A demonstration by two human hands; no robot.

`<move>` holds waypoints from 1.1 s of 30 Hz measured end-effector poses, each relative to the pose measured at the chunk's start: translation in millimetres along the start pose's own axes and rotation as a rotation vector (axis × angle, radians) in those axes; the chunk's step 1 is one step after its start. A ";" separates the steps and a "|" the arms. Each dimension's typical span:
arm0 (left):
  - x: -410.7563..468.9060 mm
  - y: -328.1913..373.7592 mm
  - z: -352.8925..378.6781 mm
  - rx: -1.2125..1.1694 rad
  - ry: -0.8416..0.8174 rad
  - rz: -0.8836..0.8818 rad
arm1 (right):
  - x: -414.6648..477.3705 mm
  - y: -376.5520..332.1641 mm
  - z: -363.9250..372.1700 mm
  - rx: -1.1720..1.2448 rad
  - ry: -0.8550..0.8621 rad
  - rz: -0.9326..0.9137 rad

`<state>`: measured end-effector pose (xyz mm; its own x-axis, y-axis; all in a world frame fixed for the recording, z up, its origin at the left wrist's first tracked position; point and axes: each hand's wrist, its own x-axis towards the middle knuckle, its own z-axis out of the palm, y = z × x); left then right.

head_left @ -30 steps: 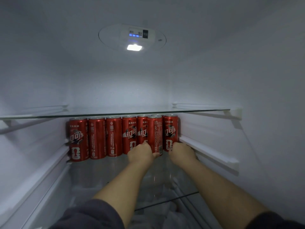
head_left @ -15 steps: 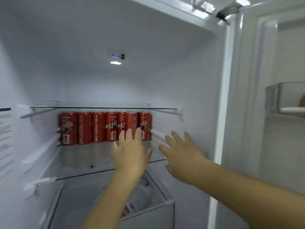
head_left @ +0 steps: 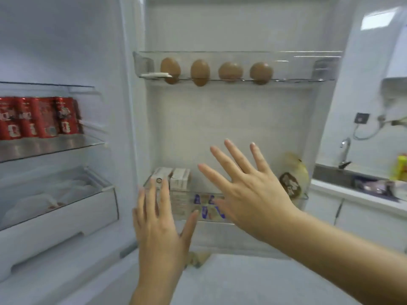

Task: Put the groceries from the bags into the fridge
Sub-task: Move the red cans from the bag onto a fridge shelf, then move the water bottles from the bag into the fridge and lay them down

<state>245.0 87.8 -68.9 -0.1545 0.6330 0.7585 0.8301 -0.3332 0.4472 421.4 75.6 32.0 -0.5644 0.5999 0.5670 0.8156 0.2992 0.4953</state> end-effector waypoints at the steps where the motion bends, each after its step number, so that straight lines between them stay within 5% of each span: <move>1: -13.9 20.2 11.9 -0.045 -0.050 0.013 | -23.9 10.6 -2.1 -0.007 -0.034 0.052; 22: -242.8 475.2 175.7 -0.935 -0.912 0.563 | -511.6 177.6 -128.7 -0.498 -0.665 1.224; 33: -414.4 658.1 135.9 -1.269 -1.276 1.094 | -678.7 122.6 -254.7 -0.754 -0.706 2.059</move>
<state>928.1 -298.9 -153.4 0.8485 -0.2746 0.4524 -0.5118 -0.6431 0.5696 871.9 -483.8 -124.4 0.9219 -0.2380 0.3057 -0.2260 -0.9713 -0.0745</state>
